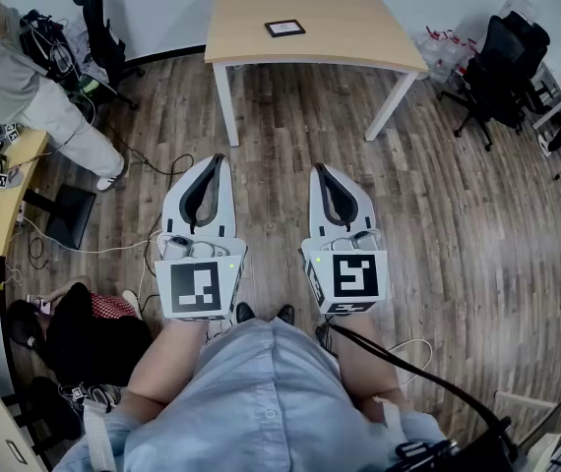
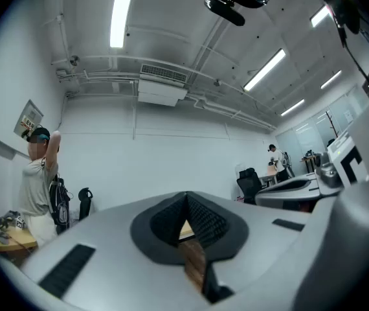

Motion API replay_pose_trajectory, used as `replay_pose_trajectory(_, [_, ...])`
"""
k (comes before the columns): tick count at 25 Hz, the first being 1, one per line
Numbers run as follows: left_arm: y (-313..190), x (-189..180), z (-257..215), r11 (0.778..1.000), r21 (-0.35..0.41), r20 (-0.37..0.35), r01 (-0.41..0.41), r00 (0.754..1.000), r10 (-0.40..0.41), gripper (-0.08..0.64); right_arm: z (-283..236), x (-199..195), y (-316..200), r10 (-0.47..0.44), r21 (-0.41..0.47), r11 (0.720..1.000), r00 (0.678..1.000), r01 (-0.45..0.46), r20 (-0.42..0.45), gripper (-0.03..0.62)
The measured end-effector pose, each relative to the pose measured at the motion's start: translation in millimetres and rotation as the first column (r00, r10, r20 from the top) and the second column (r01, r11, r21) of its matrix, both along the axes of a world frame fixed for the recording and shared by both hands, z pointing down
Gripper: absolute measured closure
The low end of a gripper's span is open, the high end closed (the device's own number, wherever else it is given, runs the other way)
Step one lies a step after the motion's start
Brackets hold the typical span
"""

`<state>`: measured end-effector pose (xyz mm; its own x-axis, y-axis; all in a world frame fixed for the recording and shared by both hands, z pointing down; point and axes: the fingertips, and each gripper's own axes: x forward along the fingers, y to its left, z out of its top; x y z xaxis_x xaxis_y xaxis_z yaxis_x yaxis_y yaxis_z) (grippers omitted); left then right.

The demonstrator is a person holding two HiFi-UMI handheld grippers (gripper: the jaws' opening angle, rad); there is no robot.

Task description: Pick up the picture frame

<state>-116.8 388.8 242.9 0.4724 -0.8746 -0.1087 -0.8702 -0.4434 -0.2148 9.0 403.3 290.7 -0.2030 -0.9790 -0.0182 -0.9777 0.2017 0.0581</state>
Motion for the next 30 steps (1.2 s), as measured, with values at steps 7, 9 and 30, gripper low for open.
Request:
replay_pose_trajectory(7, [2, 20, 5, 1.0, -0.029, -0.044, 0.005, 0.999, -0.006, 0.56, 10, 18, 1, -0.004, -0.014, 1.0, 1.0, 0.004, 0.002, 0.592])
replay_pose_trajectory(9, [5, 25, 10, 0.999, -0.041, -0.054, 0.011, 0.998, -0.013, 0.56, 16, 21, 3, -0.025, -0.024, 0.999, 1.0, 0.025, 0.016, 0.592])
replay_pose_trajectory(30, [-120, 45, 28, 0.996, -0.085, -0.078, 0.005, 0.997, -0.011, 0.56, 29, 37, -126, -0.049, -0.051, 0.997, 0.998, 0.051, 0.03, 0.591])
